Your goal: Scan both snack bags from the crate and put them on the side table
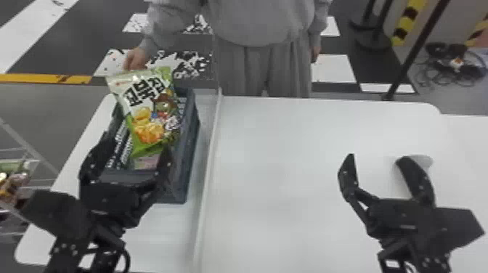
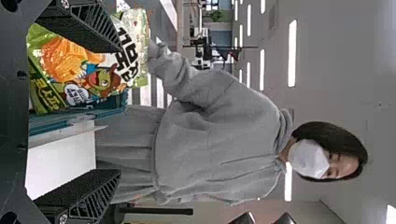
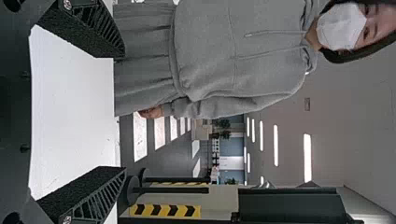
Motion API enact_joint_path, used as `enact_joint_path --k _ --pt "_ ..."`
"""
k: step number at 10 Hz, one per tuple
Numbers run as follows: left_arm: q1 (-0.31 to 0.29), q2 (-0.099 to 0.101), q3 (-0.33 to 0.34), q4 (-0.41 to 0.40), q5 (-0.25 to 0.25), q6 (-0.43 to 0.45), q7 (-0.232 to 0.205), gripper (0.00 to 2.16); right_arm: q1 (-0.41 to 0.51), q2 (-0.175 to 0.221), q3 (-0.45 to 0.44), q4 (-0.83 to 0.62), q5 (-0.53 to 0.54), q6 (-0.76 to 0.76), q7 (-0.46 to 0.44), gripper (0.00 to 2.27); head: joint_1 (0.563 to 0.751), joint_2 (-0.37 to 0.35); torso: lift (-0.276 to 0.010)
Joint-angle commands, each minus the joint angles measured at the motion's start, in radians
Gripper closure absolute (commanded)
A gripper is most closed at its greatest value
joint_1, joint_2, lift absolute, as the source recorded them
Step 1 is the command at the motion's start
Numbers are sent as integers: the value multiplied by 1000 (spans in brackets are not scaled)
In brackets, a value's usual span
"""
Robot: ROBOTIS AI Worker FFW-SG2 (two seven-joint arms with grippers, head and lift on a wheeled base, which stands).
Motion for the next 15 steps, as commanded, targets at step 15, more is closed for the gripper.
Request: enact_joint_path --k 15 --pt "-461 58 362 305 210 382 -336 16 0 -2 8 2 26 7 0 56 695 207 -87"
